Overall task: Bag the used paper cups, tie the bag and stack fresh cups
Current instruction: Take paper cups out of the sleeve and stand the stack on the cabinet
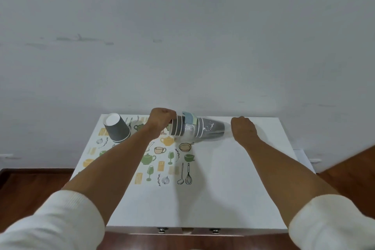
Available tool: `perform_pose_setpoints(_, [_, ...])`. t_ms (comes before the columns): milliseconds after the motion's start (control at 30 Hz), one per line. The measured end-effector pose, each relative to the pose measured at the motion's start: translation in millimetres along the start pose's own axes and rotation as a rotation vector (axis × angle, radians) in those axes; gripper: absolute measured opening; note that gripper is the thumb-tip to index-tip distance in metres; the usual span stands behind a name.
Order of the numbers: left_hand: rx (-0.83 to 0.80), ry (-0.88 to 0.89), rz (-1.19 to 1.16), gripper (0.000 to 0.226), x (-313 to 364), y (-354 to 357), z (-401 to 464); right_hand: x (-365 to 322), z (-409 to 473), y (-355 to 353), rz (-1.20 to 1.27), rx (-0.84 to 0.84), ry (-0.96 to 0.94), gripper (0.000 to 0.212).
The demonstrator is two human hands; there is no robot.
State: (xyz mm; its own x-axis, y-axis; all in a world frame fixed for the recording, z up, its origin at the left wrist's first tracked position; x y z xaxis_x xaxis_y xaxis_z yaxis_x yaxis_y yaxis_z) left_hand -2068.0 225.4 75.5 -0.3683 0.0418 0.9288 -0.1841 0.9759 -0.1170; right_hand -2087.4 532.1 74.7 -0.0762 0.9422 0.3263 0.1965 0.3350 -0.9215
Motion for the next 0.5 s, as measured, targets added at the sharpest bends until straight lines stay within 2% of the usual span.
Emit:
perform_pose_setpoints(67, [-0.027, 0.023, 0.097, 0.006, -1, -11, 2, 0, 0, 3, -0.068, -0.054, -0.008, 0.046])
perform_pose_setpoints(100, [-0.050, 0.031, 0.166, 0.017, -2, -13, 2, -3, 3, 4, -0.090, -0.104, -0.029, 0.065])
perform_pose_setpoints(167, [-0.112, 0.047, 0.309, 0.043, -6, -11, 2, -29, 9, -3, 0.005, -0.218, -0.174, 0.117])
perform_pose_setpoints(233, [-0.151, 0.100, 0.499, 0.068, -6, -5, 1, -69, 11, -31, 0.212, -0.202, -0.379, 0.138])
perform_pose_setpoints(333, [-0.144, 0.296, 0.891, 0.089, 2, 8, -2, -115, 7, -47, 0.397, -0.200, -0.485, 0.142])
perform_pose_setpoints(400, [-0.186, 0.387, 0.985, 0.088, 3, 21, -3, -135, 4, -32, 0.340, -0.217, -0.478, 0.140])
perform_pose_setpoints(500, [-0.240, 0.402, 1.063, 0.086, -4, 33, 0, -149, 5, -22, 0.301, -0.069, -0.484, 0.133])
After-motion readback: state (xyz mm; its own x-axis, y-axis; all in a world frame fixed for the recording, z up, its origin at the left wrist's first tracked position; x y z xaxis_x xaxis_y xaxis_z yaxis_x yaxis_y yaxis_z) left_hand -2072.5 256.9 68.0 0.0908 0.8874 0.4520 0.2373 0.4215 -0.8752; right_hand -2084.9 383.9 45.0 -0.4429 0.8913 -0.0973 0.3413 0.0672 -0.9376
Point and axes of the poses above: each hand's wrist, its own z-axis towards the middle knuckle, its own y-axis out of the palm, x = y × z, the point moved 10 cm from there along z, towards the middle knuckle, and after that the axes turned 8 degrees about -z, right-handed, at the moved point
